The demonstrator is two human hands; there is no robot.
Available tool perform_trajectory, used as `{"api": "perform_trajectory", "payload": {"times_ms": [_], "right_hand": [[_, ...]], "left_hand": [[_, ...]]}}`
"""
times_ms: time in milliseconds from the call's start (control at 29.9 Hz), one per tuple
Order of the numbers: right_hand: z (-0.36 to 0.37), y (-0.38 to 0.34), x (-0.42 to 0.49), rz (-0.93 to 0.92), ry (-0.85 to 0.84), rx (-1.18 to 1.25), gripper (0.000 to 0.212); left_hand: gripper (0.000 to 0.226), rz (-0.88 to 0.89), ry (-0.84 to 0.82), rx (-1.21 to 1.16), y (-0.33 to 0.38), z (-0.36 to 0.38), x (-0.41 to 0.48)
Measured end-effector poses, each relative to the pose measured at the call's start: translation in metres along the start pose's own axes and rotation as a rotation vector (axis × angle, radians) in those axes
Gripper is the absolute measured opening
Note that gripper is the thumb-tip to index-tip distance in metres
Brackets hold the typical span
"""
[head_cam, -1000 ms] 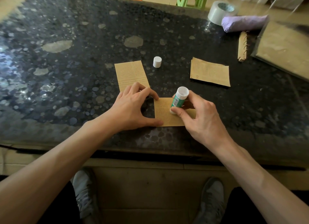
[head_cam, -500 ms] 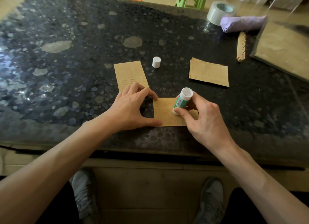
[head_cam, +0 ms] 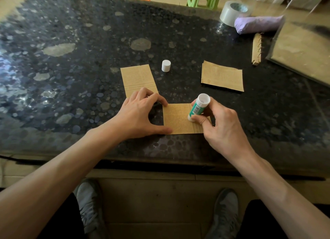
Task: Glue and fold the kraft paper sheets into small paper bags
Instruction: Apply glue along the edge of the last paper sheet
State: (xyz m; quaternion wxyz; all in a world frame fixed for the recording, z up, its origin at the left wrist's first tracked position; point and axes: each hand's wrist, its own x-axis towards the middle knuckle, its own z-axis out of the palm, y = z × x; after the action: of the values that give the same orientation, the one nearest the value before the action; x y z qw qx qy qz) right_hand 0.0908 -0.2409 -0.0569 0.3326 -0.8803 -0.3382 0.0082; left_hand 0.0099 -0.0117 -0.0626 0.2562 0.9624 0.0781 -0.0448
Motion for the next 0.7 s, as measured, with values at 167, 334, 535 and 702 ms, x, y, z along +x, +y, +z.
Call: {"api": "perform_trajectory", "payload": {"times_ms": [167, 334, 535, 702], "right_hand": [[-0.004, 0.002, 0.000, 0.011, -0.001, -0.014, 0.030], [-0.007, 0.005, -0.002, 0.016, 0.006, -0.017, 0.030], [-0.010, 0.009, -0.003, 0.033, 0.017, -0.045, 0.028], [-0.013, 0.011, -0.003, 0.047, 0.040, -0.067, 0.031]], "left_hand": [[0.080, 0.000, 0.002, 0.002, 0.000, 0.000, -0.001], [0.079, 0.005, 0.008, -0.005, 0.000, 0.001, -0.001], [0.079, 0.004, 0.008, -0.001, 0.000, 0.000, -0.001], [0.081, 0.000, -0.001, 0.000, 0.000, 0.000, 0.000]]}}
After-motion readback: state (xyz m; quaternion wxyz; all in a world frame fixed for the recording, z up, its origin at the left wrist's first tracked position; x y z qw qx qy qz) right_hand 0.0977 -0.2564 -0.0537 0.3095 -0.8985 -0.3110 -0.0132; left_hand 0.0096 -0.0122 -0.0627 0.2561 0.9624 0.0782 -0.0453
